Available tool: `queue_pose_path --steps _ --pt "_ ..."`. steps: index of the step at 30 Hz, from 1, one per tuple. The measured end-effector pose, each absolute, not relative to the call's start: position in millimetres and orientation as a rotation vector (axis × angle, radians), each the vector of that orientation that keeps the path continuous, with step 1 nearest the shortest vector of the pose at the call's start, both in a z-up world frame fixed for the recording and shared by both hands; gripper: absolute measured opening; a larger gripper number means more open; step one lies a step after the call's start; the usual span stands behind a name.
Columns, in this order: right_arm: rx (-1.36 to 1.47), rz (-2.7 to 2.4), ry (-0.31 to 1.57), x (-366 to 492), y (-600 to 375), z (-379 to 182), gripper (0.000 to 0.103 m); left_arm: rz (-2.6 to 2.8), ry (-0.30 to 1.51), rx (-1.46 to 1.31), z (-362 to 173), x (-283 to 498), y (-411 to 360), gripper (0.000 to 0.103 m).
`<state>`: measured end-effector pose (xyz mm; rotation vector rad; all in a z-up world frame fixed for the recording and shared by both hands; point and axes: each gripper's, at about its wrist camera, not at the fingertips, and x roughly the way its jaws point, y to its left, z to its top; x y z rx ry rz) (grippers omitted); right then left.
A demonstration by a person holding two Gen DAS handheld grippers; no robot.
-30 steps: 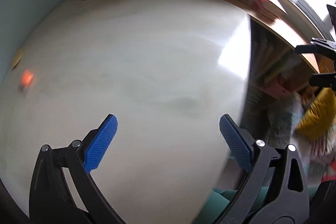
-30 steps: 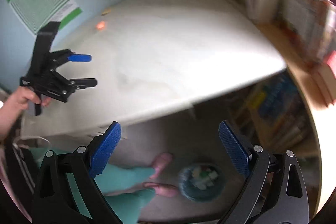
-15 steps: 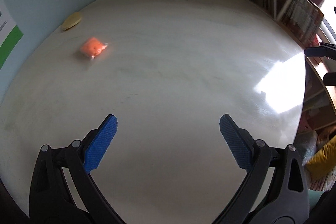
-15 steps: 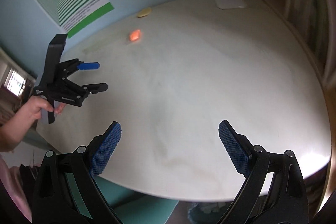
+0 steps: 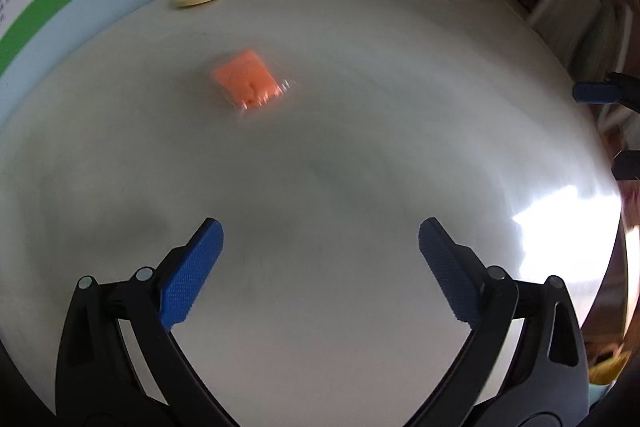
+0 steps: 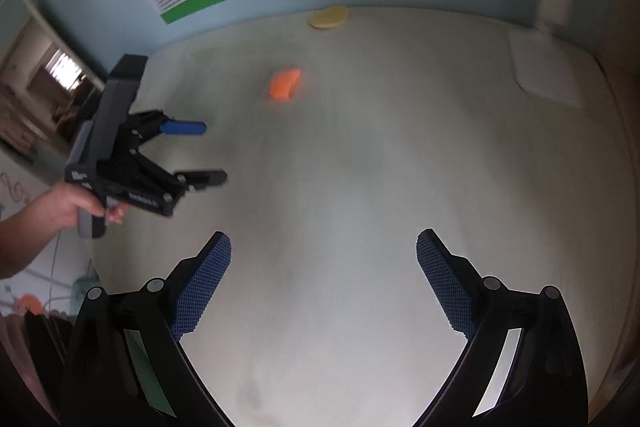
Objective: Collect trash
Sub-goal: 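Move both open tools back over the table toward the orange bag and yellow sponge, then grasp the orange bag with the left tool while the right tool grasps the yellow sponge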
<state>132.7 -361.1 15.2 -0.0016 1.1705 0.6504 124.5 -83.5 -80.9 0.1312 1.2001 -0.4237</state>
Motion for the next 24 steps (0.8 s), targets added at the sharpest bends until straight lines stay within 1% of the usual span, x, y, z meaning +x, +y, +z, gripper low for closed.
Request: queue_pose_path --steps 4,12,15,16,17,19,21,24 --pt "-0.067 0.734 1.169 193.1 -343.9 4.4 0.093 -0.346 1.224 0.125 -94.9 156.8 -88.8 0.096" --pt "-0.125 0.845 1.161 286.1 -303.9 -20.2 0.093 -0.258 1.246 0.026 -112.9 204.0 -74.9 0.095" --pt "-0.153 0.868 1.167 314.3 -286.5 -31.6 0.093 -0.254 1.213 0.032 -110.8 214.0 -72.0 0.086" --pt "-0.159 0.874 1.168 323.6 -280.3 -35.5 0.093 -0.250 1.209 0.037 -110.6 216.8 -70.6 0.079" --pt "-0.164 0.878 1.170 334.0 -272.7 -39.7 0.093 -0.246 1.201 0.050 -108.6 218.1 -69.1 0.075" --pt "-0.174 0.885 1.163 348.3 -262.9 -44.9 0.093 -0.234 1.195 0.063 -106.5 220.4 -62.9 0.060" --pt "-0.185 0.887 1.160 358.3 -253.1 -49.9 0.093 -0.240 1.195 0.040 -104.9 223.6 -52.0 0.056" --pt "-0.195 0.876 1.158 377.4 -233.0 -59.8 0.093 -0.232 1.194 0.028 -105.1 227.0 -37.4 0.056"
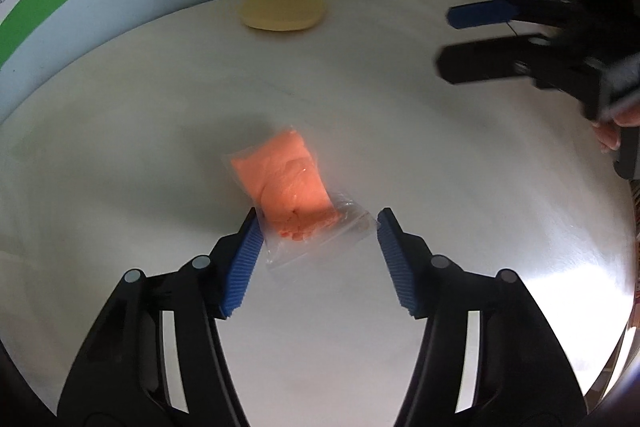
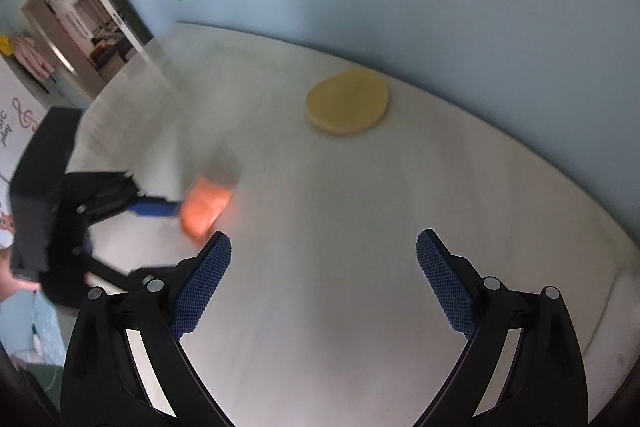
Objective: Collect trash
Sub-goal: 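Grasp the orange bag with the left tool while the right tool grasps the yellow sponge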
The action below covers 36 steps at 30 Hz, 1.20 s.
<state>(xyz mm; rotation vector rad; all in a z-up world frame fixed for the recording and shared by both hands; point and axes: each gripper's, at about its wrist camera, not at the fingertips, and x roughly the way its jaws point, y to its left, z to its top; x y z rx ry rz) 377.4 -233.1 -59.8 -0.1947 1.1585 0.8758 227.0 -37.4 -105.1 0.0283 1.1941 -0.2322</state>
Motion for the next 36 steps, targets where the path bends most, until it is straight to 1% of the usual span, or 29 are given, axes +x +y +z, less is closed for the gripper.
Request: queue_pose_path --steps 2,9,10,11,12,13,18,20,21,22,23,25,26,28,30,33,36 --pt "-0.203 0.876 1.160 388.4 -217.8 -64.9 0.093 -0.237 1.187 0.012 -104.7 229.6 -26.5 0.052" --pt "-0.271 0.834 1.170 424.8 -166.8 -84.9 0.093 -0.230 1.177 -0.026 -104.5 231.6 11.1 0.050" --pt "-0.282 0.827 1.172 429.3 -159.6 -88.1 0.093 -0.227 1.179 -0.026 -104.5 231.5 15.5 0.053" --pt "-0.301 0.813 1.169 432.6 -154.2 -90.9 0.093 -0.222 1.185 -0.032 -104.7 231.3 21.2 0.059" --pt "-0.313 0.803 1.170 435.5 -150.0 -93.5 0.093 -0.219 1.189 -0.045 -105.1 231.1 25.9 0.076" --pt "-0.317 0.791 1.175 439.4 -145.8 -96.8 0.093 -0.212 1.180 -0.057 -104.2 230.2 30.5 0.084" --pt "-0.319 0.762 1.158 448.0 -135.5 -100.5 0.093 -0.208 1.168 -0.099 -102.5 236.0 36.0 0.084" --pt "-0.316 0.752 1.153 448.7 -133.8 -101.0 0.093 -0.207 1.170 -0.111 -103.5 227.3 29.4 0.079" --pt "-0.321 0.748 1.147 448.5 -133.3 -100.8 0.089 -0.203 1.167 -0.110 -103.9 227.2 30.2 0.072" --pt "-0.335 0.747 1.133 447.1 -133.6 -98.8 0.080 -0.199 1.163 -0.105 -104.0 224.7 32.1 0.064" --pt "-0.346 0.745 1.130 447.6 -134.5 -98.7 0.076 -0.199 1.160 -0.099 -103.1 222.5 33.6 0.058" --pt "-0.331 0.757 1.143 449.4 -134.7 -97.9 0.076 -0.189 1.160 -0.093 -101.8 227.5 28.9 0.043" --pt "-0.332 0.754 1.145 449.4 -135.8 -97.8 0.076 -0.187 1.161 -0.098 -101.3 224.3 31.7 0.039" --pt "-0.322 0.751 1.146 448.6 -139.4 -97.2 0.076 -0.184 1.166 -0.103 -100.8 223.0 34.9 0.036" --pt "-0.300 0.754 1.142 443.9 -143.6 -92.9 0.076 -0.184 1.175 -0.097 -99.9 217.4 38.1 0.035" --pt "-0.270 0.768 1.137 436.7 -144.8 -82.3 0.076 -0.186 1.178 -0.062 -93.3 228.5 29.3 0.034" --pt "-0.260 0.780 1.126 421.1 -155.4 -66.9 0.076 -0.198 1.174 -0.027 -83.8 217.6 17.6 0.034"
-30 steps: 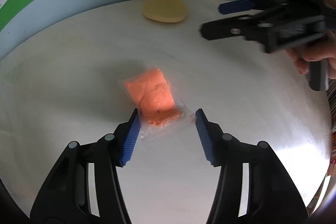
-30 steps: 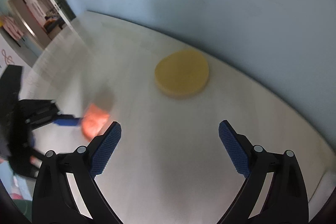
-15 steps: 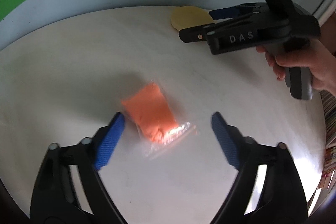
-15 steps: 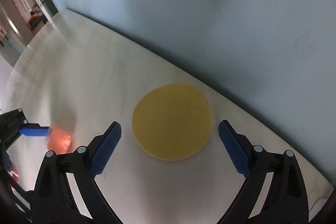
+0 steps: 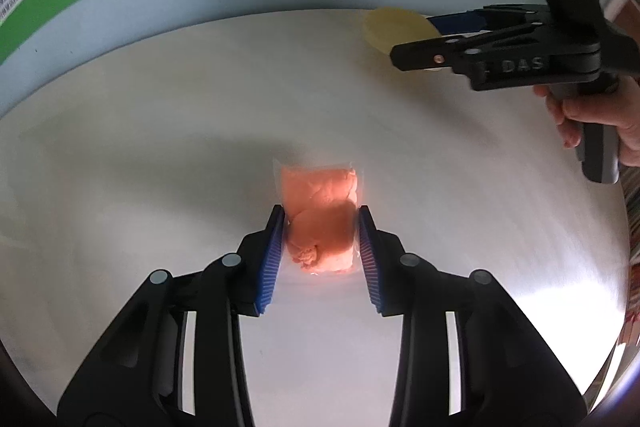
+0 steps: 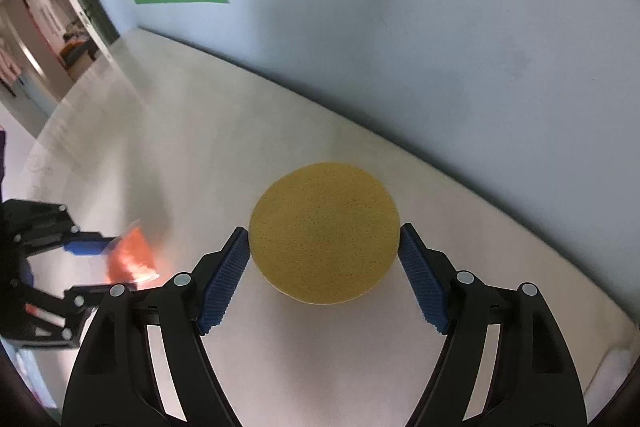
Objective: Collect trash
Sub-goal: 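Grasp the orange bag with the left tool while the right tool grasps the yellow sponge, then carry the orange bag and yellow sponge with both tools to the wastebasket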
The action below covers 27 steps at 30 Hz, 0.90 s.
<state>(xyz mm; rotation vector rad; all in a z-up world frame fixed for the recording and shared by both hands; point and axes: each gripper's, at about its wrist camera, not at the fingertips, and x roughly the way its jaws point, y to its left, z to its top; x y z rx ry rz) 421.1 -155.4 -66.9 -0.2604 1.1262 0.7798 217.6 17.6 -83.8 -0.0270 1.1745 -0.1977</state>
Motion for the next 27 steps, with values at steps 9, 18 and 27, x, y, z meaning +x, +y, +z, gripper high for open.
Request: queue_pose_path --steps 9,18,27 --pt "-0.181 0.693 1.102 333.2 -232.4 -2.8 0.076 -0.346 1.125 0.093 -49.1 167.6 -29.4 0.034" --pt "0.008 0.364 1.083 153.8 -337.4 35.1 0.076 -0.692 1.067 0.328 -35.5 75.6 -87.3 0.034" --pt "0.238 0.029 1.100 -61.2 -409.2 37.9 0.076 -1.042 1.047 0.563 -42.0 -50.0 -194.8 0.034"
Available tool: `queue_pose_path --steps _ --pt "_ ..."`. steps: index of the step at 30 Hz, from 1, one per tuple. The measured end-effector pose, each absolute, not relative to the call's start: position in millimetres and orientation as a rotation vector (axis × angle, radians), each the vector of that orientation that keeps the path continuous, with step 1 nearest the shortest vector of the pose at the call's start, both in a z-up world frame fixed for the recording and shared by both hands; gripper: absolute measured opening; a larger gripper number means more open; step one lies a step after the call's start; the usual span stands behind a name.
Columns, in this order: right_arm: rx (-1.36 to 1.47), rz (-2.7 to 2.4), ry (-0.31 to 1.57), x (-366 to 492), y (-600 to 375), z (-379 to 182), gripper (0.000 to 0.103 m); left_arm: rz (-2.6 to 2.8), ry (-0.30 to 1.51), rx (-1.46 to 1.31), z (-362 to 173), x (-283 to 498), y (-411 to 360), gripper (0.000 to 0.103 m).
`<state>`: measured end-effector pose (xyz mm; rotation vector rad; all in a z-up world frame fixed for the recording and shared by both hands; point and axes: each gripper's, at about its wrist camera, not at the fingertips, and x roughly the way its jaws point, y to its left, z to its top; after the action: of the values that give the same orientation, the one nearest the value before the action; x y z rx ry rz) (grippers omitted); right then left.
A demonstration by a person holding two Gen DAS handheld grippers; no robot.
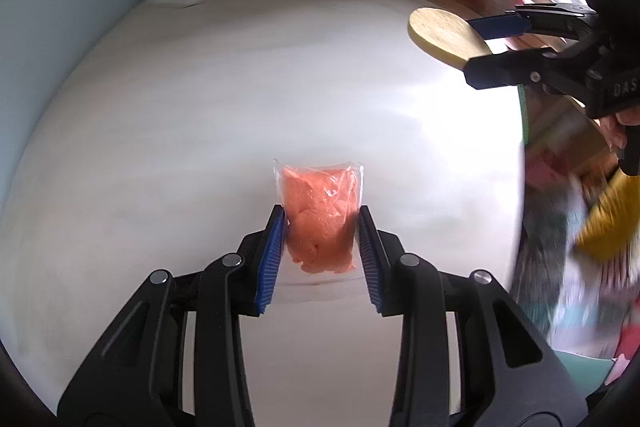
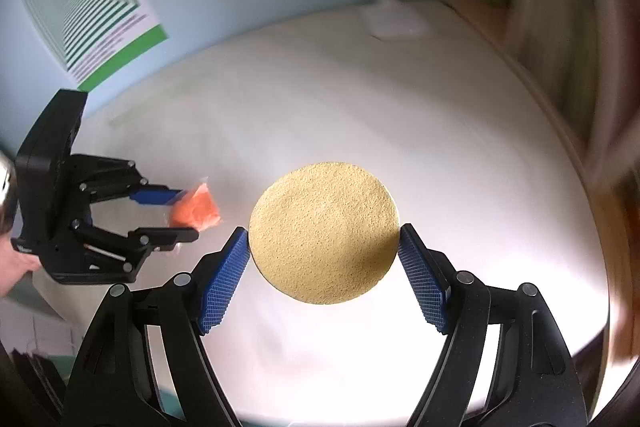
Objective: Collect trash
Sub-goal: 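Carry the orange bag and yellow sponge with both tools to the wastebasket, then open both tools to drop the orange bag and yellow sponge into the wastebasket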
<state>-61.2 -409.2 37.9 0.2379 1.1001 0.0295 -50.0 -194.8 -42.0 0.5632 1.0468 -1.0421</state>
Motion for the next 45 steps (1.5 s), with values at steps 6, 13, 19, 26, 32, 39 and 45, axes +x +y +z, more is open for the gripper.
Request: queue_pose_path --steps 6,13,19,26,32,39,45 --pt "0.355 -0.154 1.073 -193.3 -446.5 45.3 0.076 -1.222 1.012 0.682 -38.6 -143.4 -248.4 0.034" --pt "0.467 -0.319 1.074 -341.5 -473.5 44.2 0.076 -1.408 0.992 0.815 -48.1 -255.3 -317.4 0.034" --pt "0.566 -0.403 1.096 -437.3 -483.8 23.2 0.076 -1.500 1.023 0.934 -82.4 -333.5 -349.1 0.034" --pt "0.701 -0.434 1.121 -502.4 -483.6 -16.6 0.076 -1.541 1.094 1.047 -132.7 -395.4 -367.9 0.034" --pt "0.826 -0.439 1.137 -529.6 -484.1 -61.0 0.076 -1.528 1.181 1.105 -176.3 -412.9 -381.3 0.034" --pt "0.948 -0.444 1.150 -540.6 -491.4 -110.4 0.076 -1.516 1.221 1.191 -219.0 -424.6 -390.8 0.034" --pt "0.995 -0.424 1.177 -537.6 -496.8 -133.9 0.078 -1.477 1.269 1.254 -244.6 -418.6 -392.9 0.051"
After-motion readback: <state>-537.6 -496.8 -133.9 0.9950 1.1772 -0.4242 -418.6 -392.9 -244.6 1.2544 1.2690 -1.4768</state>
